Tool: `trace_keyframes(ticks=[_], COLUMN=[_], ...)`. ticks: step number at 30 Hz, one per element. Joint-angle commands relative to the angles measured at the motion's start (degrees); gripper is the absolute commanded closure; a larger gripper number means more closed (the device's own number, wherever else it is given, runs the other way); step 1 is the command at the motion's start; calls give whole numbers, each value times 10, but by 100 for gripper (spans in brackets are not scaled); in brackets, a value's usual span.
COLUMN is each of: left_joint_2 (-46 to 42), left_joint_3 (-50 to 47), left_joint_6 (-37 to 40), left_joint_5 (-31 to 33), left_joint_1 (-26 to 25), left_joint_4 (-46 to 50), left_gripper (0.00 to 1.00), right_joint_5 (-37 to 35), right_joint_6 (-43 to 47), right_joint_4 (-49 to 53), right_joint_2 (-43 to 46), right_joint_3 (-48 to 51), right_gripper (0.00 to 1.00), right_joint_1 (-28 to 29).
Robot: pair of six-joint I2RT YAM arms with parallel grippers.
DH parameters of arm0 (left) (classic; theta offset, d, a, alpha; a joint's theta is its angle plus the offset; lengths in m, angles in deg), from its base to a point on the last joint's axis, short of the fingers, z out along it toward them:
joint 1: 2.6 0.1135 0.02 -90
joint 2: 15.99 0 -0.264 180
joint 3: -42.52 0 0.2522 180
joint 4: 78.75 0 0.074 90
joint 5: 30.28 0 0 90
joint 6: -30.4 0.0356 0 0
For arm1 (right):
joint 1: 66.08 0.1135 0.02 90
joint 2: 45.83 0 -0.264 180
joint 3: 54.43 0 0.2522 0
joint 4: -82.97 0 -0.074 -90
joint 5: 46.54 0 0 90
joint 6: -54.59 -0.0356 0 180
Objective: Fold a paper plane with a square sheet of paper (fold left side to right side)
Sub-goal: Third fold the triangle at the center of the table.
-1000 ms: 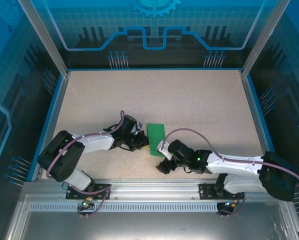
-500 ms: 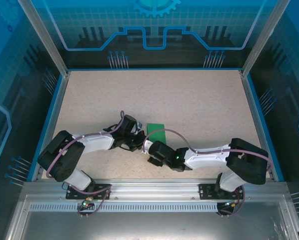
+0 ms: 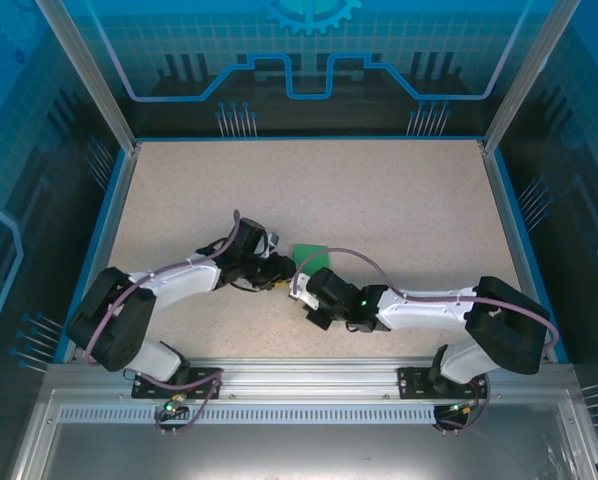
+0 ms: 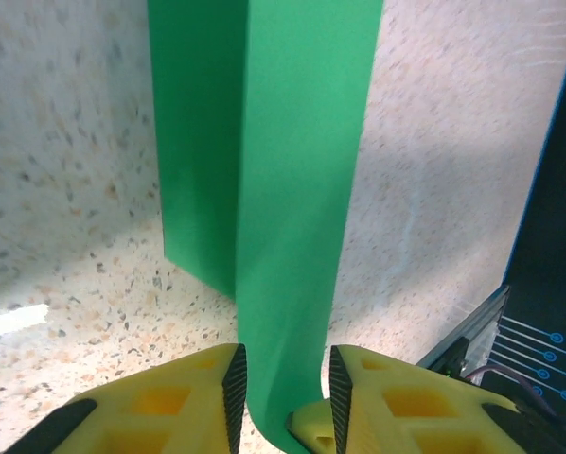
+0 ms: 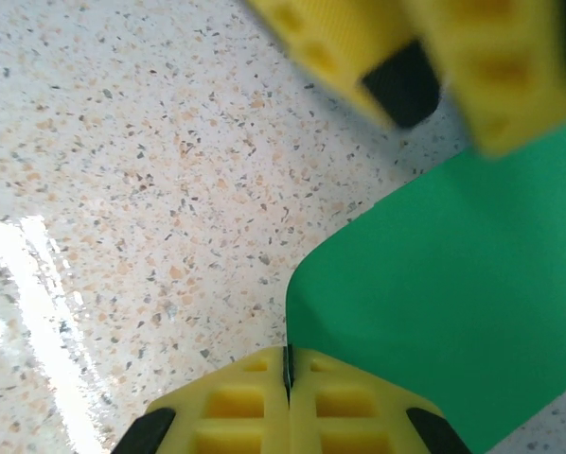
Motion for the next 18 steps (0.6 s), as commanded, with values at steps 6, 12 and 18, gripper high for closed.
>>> trace_keyframes(ticks=[6,12,18], left_joint_2=[20,119,220], left_joint_3=[83,149,207], left_joint_6=[74,93,111], left_joint_5=[-28,-62,-80], left_joint_1=[17,4,-22], left_joint_4=[61,53,65], left_gripper=[76,80,84], right_joint_5=[112,129,140], right_joint_6=[-37,-47,-53], right_joint_4=[20,18,23], right_joint_2=[-4,-22,-24], right_joint_3=[-6,-10,-13], right_gripper=[100,99,98], right_joint_1=[-38,-47,-52])
